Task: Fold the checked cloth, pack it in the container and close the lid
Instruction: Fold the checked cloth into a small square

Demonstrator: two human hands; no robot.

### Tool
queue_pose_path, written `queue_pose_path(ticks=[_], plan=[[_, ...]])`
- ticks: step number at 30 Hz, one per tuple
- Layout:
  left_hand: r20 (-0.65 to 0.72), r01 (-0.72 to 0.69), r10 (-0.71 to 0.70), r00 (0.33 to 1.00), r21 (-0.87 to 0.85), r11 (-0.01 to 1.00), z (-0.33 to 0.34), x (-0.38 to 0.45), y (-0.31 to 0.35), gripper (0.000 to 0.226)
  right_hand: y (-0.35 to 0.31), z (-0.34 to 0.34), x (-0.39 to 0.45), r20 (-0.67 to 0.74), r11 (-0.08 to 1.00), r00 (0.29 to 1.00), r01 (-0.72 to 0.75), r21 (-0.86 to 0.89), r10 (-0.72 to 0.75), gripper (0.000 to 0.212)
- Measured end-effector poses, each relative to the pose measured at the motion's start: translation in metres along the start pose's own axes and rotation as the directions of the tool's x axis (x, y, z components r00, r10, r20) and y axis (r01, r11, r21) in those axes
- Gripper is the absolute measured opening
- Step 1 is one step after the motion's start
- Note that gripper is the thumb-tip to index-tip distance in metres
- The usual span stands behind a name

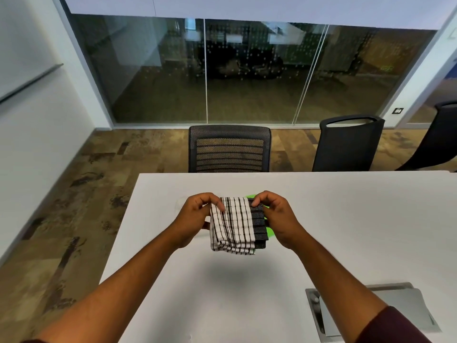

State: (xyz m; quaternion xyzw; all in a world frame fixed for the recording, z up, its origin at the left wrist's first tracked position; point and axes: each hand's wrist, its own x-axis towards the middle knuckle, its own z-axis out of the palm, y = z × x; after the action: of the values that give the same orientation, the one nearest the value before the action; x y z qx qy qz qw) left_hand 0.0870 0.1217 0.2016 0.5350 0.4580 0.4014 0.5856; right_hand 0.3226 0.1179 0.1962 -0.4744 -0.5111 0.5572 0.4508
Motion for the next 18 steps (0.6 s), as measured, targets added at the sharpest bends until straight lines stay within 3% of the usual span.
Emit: queue_pose_path(ticks=[3,5,7,10,13,15,16,18], plan=[[-0.009,0.125,-0.129,0.992,-0.182,0.975,0.005,-0.002,-0.009,0.027,0.006,-0.002,0.001,-0.032,0.999,0.999,-0.009,0.038,0.011,0.038],[0.099,0.293,-0.275,0.956,-0.343,0.893,0.012,-0.006,-0.02,0.043,0.008,-0.005,0.004,-0.069,0.998,0.997,-0.01,0.054,0.014,0.038],[0.223,0.369,-0.307,0.925,-0.351,0.861,0.019,-0.012,-0.031,0.058,0.008,-0.007,0.005,-0.094,0.999,0.996,0.01,0.048,-0.006,0.035],[0.232,0.295,-0.241,0.942,-0.236,0.926,0.025,-0.018,-0.038,0.042,0.009,-0.005,0.004,-0.122,0.998,0.992,0.048,0.041,-0.043,0.025],[0.173,0.25,-0.21,0.962,-0.255,0.934,0.025,-0.015,-0.04,0.039,0.013,-0.003,0.004,-0.139,0.973,0.979,-0.12,0.198,0.149,0.031],[0.119,0.23,-0.204,0.972,-0.281,0.932,0.025,-0.014,-0.039,0.038,0.018,-0.004,0.001,0.004,0.897,0.944,-0.313,0.313,0.329,0.052],[0.088,0.218,-0.201,0.976,-0.285,0.934,0.025,-0.014,-0.039,0.037,0.022,-0.003,-0.003,0.093,0.875,0.92,-0.391,0.285,0.381,0.057],[0.024,0.197,-0.198,0.98,-0.282,0.939,0.025,-0.013,-0.04,0.036,0.03,0.002,-0.009,0.191,0.884,0.891,-0.442,0.154,0.412,0.046]])
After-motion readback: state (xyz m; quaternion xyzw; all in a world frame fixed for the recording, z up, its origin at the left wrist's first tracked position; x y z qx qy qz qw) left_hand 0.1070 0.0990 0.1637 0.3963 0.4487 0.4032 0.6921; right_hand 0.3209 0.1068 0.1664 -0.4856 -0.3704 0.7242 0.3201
